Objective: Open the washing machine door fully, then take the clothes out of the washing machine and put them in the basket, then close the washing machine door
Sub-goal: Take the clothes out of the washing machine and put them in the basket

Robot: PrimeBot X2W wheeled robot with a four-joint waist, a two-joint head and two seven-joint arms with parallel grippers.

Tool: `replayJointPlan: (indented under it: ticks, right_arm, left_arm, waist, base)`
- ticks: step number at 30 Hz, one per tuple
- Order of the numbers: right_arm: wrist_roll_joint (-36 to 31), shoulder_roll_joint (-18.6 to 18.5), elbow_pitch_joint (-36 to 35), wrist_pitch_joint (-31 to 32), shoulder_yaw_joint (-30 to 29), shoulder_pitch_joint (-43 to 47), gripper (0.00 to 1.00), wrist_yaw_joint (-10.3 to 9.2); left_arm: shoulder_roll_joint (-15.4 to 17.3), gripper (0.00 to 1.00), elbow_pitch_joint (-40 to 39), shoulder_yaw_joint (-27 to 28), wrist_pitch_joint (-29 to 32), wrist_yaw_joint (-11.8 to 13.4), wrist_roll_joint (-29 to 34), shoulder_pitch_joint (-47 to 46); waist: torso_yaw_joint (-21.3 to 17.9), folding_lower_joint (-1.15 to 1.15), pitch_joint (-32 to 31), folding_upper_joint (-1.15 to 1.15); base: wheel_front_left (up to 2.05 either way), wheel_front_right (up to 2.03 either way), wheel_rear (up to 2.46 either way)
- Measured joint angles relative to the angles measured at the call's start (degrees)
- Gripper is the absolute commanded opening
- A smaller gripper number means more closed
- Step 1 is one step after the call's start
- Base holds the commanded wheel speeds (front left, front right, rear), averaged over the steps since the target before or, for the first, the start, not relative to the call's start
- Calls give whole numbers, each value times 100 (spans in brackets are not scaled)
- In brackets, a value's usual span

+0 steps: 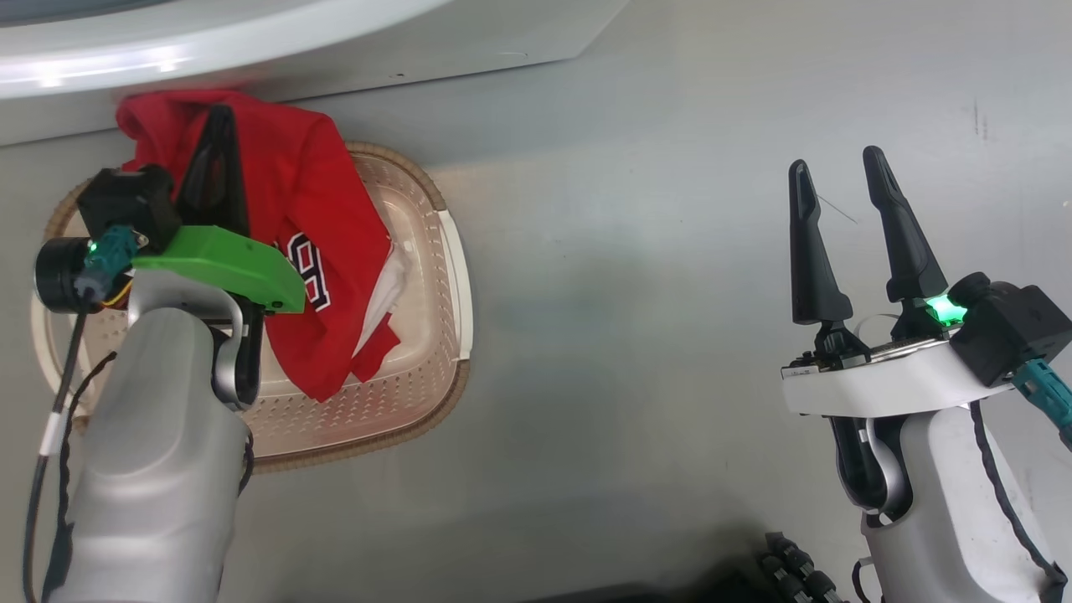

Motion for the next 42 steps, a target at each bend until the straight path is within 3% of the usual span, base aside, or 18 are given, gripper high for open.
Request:
replayJointPlan:
  ticks: [22, 23, 24, 25, 27, 28, 29, 30, 42]
  right_arm:
    - [-417, -73, 450, 0, -277, 105, 100, 23]
    - [-444, -71, 470, 1, -281, 141, 100, 24]
    - [-458, -73, 487, 0, -285, 160, 100, 25]
    - [-458, -73, 519, 0, -288, 185, 100, 51]
    - [-460, -73, 567, 0, -300, 225, 100, 53]
    - [-466, -71, 590, 0, -302, 255, 100, 53]
    - [-472, -71, 621, 0, -304, 286, 100, 53]
    - [-495, -71, 650, 1, -304, 314, 100, 53]
    - [-549, -64, 791, 0, -256, 622, 100, 54]
  left_arm:
    - [-119, 0, -1622, -361, -1, -16, 401, 1221]
    - [-118, 4, -1660, -388, -1, -16, 407, 1291]
    - [-119, 16, -1678, -419, -1, -16, 407, 1356]
    - [-120, 39, -1697, -445, 0, -16, 409, 1425]
    - [-120, 52, -1741, -478, -1, -16, 415, 1570]
    - [-120, 66, -1757, -485, -1, -15, 415, 1640]
    - [-120, 96, -1783, -485, 0, -10, 415, 1708]
    - [-120, 100, -1812, -486, 0, 5, 415, 1773]
    - [-118, 100, -2068, -534, -1, 236, 447, 2538]
  waist:
    - [447, 0, -1067, 0]
    - [465, 0, -1140, 0]
    - [483, 0, -1212, 0]
    - [500, 0, -1285, 0]
    - [533, 0, -1437, 0]
    - [549, 0, -1516, 0]
    - [564, 0, -1592, 0]
    - [579, 0, -1669, 0]
    - [721, -1, -2635, 0]
  base:
    - [0, 0, 0]
    - [0, 0, 0]
    - [0, 0, 0]
    - [0, 0, 0]
    - [0, 0, 0]
    - [0, 0, 0]
    - [0, 0, 0]
    - [0, 0, 0]
    - [0, 0, 0]
